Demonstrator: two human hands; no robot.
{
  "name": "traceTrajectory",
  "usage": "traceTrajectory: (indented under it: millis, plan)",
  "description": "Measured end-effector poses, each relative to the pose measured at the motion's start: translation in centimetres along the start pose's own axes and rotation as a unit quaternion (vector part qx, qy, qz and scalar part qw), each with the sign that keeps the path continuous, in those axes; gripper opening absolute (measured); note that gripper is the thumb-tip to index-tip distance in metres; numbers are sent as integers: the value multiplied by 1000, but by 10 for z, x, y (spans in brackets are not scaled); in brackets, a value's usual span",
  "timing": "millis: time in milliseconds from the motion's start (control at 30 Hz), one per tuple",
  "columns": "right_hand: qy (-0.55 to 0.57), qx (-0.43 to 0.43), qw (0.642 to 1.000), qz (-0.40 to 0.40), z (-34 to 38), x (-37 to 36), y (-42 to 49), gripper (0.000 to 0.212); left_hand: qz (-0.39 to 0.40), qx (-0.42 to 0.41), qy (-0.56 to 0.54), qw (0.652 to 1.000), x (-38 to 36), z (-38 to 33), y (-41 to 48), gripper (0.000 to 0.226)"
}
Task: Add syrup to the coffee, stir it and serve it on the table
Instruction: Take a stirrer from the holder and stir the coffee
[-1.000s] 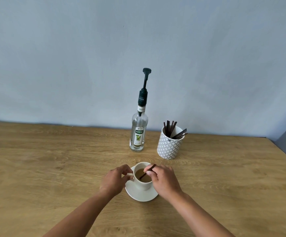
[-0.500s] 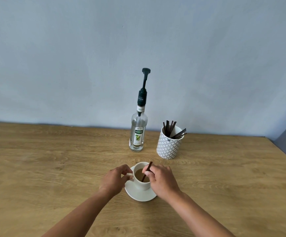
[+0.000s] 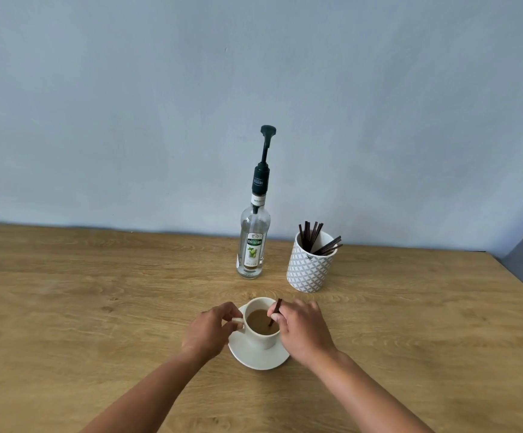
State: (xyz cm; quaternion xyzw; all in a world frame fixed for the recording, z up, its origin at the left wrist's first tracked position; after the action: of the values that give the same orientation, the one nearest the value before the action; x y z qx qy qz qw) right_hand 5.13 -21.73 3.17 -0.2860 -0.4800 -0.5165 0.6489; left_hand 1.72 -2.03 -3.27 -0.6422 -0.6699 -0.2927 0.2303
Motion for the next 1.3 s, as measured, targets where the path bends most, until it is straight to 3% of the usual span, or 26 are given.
traceTrajectory:
  millis: [333, 700, 1067, 1300]
  plan:
    - [92, -22, 995, 38, 6, -10, 0, 16, 0, -3, 8, 1000, 0, 0, 0, 11]
    - [4, -8, 1000, -1, -4, 0, 0, 16, 4, 2, 9, 1000, 1, -1, 0, 9]
    - [133, -38, 990, 20, -1, -5, -1, 17, 4, 3, -1, 1000, 1, 0, 0, 12]
    - [21, -20, 999, -19, -4, 0, -2, 19, 4, 1, -2, 1000, 1, 0, 1, 7]
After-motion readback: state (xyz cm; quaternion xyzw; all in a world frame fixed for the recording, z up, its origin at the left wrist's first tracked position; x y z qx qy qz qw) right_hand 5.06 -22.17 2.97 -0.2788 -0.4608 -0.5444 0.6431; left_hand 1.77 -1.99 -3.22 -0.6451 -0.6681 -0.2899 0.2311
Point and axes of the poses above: each hand's wrist, its own y-axis towards the middle knuckle, its own x-axis out of the back of the hand, z = x × y, the point moved 3 cm from there along y, towards the middle knuckle, and after that the axes turned 15 degrees about -x, right-handed, at the moved point
